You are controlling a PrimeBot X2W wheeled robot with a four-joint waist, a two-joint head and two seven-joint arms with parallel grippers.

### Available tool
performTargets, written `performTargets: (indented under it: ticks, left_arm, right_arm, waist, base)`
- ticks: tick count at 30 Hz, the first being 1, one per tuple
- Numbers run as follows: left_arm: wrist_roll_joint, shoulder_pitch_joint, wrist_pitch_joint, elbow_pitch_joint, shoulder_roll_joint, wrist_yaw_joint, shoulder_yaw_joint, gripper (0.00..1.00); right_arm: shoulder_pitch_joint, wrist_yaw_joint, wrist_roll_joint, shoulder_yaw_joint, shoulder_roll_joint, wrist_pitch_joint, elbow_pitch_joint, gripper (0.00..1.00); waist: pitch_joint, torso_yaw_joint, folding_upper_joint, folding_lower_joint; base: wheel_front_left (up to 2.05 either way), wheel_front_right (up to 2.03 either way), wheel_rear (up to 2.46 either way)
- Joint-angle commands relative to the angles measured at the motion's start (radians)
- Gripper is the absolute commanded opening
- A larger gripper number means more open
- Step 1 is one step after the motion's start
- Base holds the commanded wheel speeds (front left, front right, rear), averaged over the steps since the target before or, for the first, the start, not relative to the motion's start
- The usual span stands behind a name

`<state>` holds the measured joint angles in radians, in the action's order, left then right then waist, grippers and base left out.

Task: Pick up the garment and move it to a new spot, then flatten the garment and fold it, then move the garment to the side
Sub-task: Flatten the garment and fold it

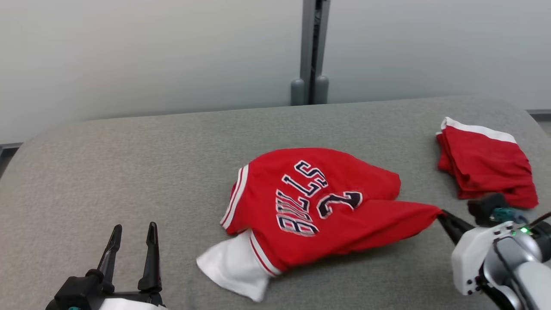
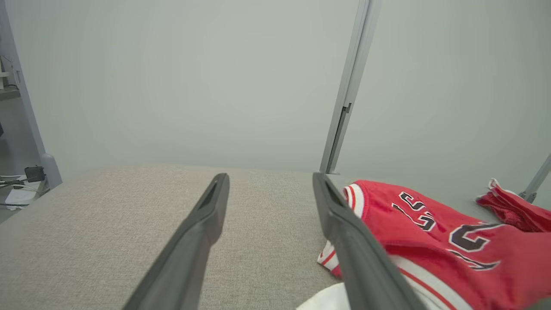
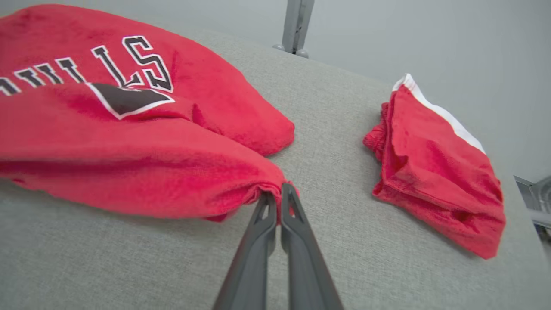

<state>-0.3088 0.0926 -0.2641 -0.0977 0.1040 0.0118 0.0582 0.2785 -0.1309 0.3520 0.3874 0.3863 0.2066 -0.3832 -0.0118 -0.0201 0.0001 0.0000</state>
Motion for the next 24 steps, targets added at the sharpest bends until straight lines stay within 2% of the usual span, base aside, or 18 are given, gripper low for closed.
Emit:
performTargets:
  ticks: [1, 5, 7, 10, 11, 12, 13, 19, 24]
  left_arm:
    - [0.007, -0.022, 0.000, -0.003, 0.001, 0.004, -0.004, 1.00]
    - [0.012, -0.027, 0.000, -0.011, 0.000, 0.010, -0.008, 1.00]
    - [0.012, -0.032, 0.000, -0.017, -0.001, 0.017, -0.006, 1.00]
    - [0.013, -0.042, 0.000, -0.026, 0.000, 0.022, -0.004, 1.00]
    - [0.015, -0.043, 0.000, -0.033, 0.002, 0.022, -0.004, 1.00]
    - [0.016, -0.044, 0.000, -0.037, 0.002, 0.023, -0.004, 1.00]
    - [0.016, -0.044, 0.000, -0.040, 0.003, 0.024, -0.004, 1.00]
    - [0.018, -0.046, 0.000, -0.051, 0.010, 0.026, -0.002, 1.00]
    - [0.012, -0.030, 0.000, -0.041, 0.018, 0.015, -0.016, 1.00]
  right_arm:
    - [-0.017, 0.000, -0.016, -0.030, 0.008, 0.008, 0.016, 0.00]
    - [-0.066, 0.000, -0.033, -0.122, 0.001, 0.027, 0.036, 0.00]
    - [-0.088, 0.000, -0.051, -0.157, 0.014, 0.034, 0.008, 0.00]
    - [-0.108, 0.000, -0.054, -0.187, -0.010, 0.022, -0.028, 0.00]
    - [-0.117, 0.000, -0.058, -0.197, -0.029, 0.016, -0.052, 0.28]
    - [-0.121, 0.000, -0.061, -0.201, -0.034, 0.019, -0.066, 0.60]
    - [-0.121, 0.000, -0.063, -0.205, -0.043, 0.020, -0.079, 1.00]
    - [-0.140, 0.000, -0.080, -0.242, -0.074, 0.051, -0.097, 1.00]
    - [-0.187, 0.000, -0.130, -0.340, -0.095, 0.040, 0.064, 1.00]
  waist:
    - [0.007, -0.026, -0.0001, 0.0000]
    - [0.010, -0.045, -0.0001, 0.0000]
    - [0.012, -0.046, -0.0001, 0.0000]
    - [0.012, -0.043, -0.0001, 0.0000]
    - [0.012, -0.040, -0.0001, 0.0000]
    - [0.012, -0.038, -0.0001, 0.0000]
    - [0.011, -0.036, -0.0001, 0.0000]
    - [0.006, -0.021, -0.0001, 0.0000]
    - [0.000, -0.019, -0.0001, 0.0000]
  base:
    - [0.00, 0.00, 0.00]
    - [0.00, 0.00, 0.00]
    - [0.00, 0.00, 0.00]
    - [0.00, 0.00, 0.00]
    - [0.00, 0.00, 0.00]
    - [0.00, 0.00, 0.00]
    - [0.00, 0.00, 0.00]
    - [0.00, 0.00, 0.00]
    - [0.00, 0.00, 0.00]
